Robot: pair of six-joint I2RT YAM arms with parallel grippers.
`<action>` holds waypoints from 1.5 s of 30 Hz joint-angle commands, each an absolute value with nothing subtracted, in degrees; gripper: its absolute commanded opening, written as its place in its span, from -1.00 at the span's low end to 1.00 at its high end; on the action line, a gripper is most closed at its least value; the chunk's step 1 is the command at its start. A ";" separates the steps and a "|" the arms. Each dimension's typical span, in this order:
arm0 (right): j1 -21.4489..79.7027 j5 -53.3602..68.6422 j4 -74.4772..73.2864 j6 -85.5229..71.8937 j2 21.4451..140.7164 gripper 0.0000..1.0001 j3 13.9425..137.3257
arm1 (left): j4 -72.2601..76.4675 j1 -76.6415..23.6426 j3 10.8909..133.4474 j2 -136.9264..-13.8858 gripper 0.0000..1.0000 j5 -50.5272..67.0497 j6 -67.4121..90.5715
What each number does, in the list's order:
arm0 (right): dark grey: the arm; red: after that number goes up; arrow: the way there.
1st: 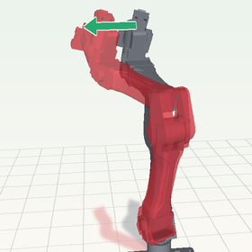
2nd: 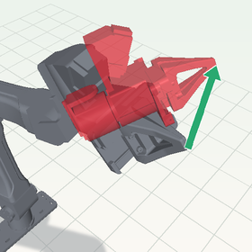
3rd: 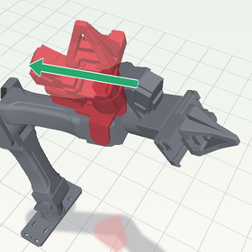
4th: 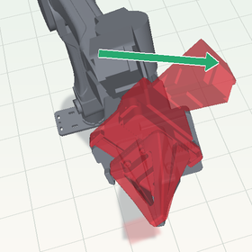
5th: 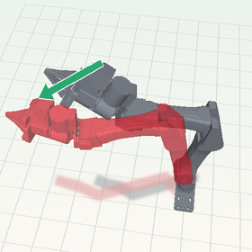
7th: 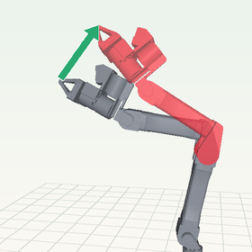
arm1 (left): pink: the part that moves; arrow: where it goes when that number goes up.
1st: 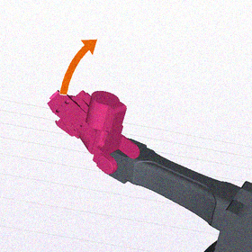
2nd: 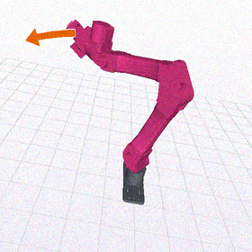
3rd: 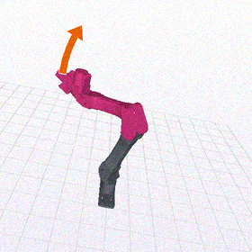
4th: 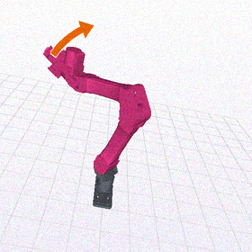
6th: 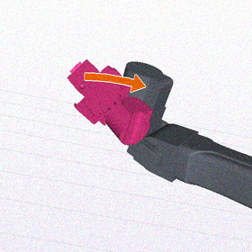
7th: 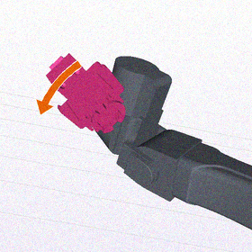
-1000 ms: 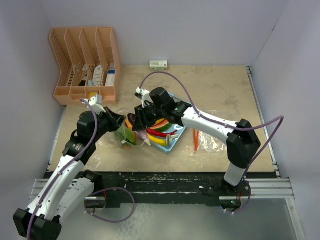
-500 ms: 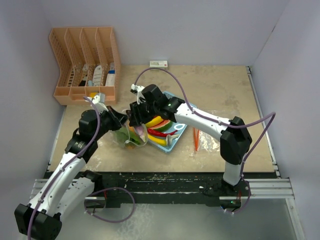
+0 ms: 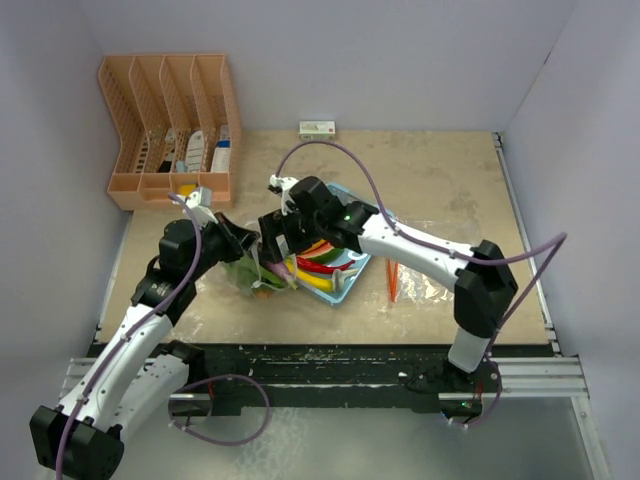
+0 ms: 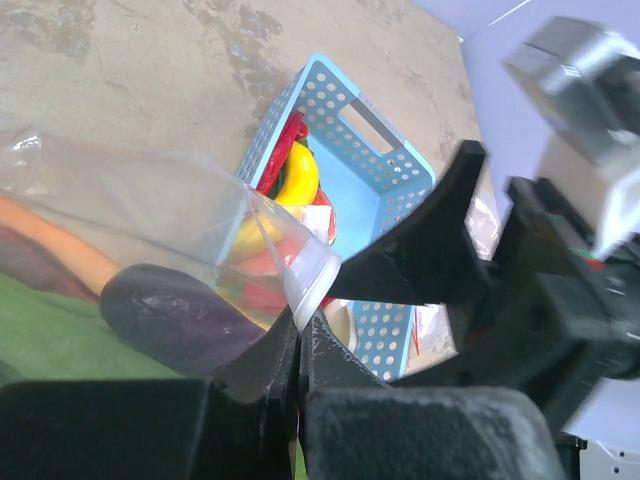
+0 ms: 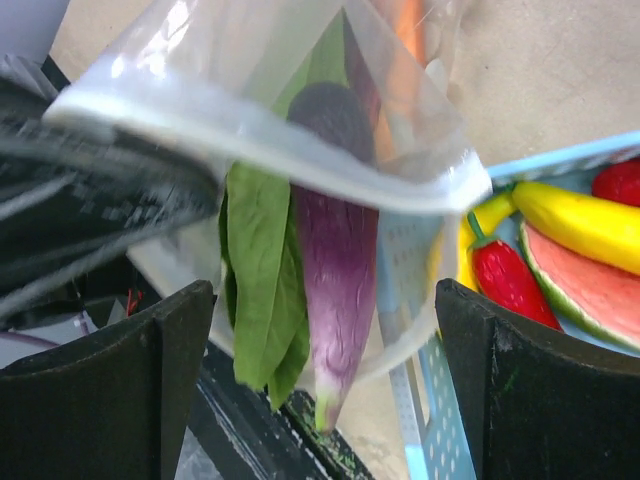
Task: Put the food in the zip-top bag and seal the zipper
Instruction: Place the fake vegetable in the zipper food storage bag.
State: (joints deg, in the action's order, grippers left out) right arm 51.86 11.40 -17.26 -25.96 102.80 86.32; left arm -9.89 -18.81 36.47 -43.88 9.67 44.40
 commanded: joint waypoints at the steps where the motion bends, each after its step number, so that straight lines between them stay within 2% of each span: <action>1: 52.21 5.93 -16.89 -24.35 93.57 0.86 83.37 | -6.74 -19.02 37.46 -42.73 -1.00 10.02 45.35; 8: 52.21 6.89 -18.50 -26.74 88.57 0.66 75.40 | -8.49 -18.91 39.61 -39.70 -1.00 7.45 45.79; 12: 52.21 10.30 -16.06 -27.87 90.13 0.46 72.16 | -10.02 -18.98 41.32 -38.09 -1.00 5.79 45.62; 15: 52.21 13.27 -13.83 -27.85 92.19 0.23 71.73 | -10.60 -19.00 41.90 -36.93 -1.00 4.67 45.61; 20: 52.21 14.63 -7.34 -29.73 93.99 0.18 71.11 | -10.93 -18.98 42.01 -36.30 -1.00 4.20 45.79; 24: 52.21 16.04 -4.60 -30.31 95.13 0.02 71.23 | -11.46 -18.97 41.94 -35.99 -1.00 4.07 45.66; 26: 52.21 17.26 -3.77 -30.56 95.78 -0.25 71.90 | -11.71 -18.99 41.88 -35.82 -1.00 3.71 45.23; 27: 52.21 17.65 -4.14 -30.52 95.94 -0.59 72.61 | -12.12 -18.99 41.84 -35.78 -1.00 3.46 44.81; 28: 52.21 17.87 -4.79 -30.28 96.05 -0.84 73.65 | -12.75 -18.93 41.84 -35.71 -1.00 3.17 44.30; 29: 52.23 17.98 -5.34 -30.21 96.06 -1.00 75.09 | -13.56 -18.98 41.68 -35.61 -1.00 2.76 43.75; 33: 52.13 15.08 -9.37 -27.32 96.78 -1.00 84.52 | -19.64 -18.97 41.42 -33.99 -1.00 -0.09 41.43; 37: 51.05 17.25 -10.98 -26.19 100.70 -1.00 93.67 | -24.09 -18.95 42.38 -31.32 -1.00 -2.81 39.98; 41: 49.33 19.93 -12.26 -26.63 104.93 -1.00 97.51 | -28.65 -18.97 45.23 -30.24 -1.00 -6.57 37.66; 44: 49.31 20.50 -12.08 -25.71 104.13 -1.00 95.68 | -29.84 -18.98 46.77 -30.19 -1.00 -8.63 36.23; 45: 49.31 19.49 -12.20 -25.24 103.13 -0.80 94.58 | -29.69 -19.01 46.83 -30.27 -1.00 -8.85 36.02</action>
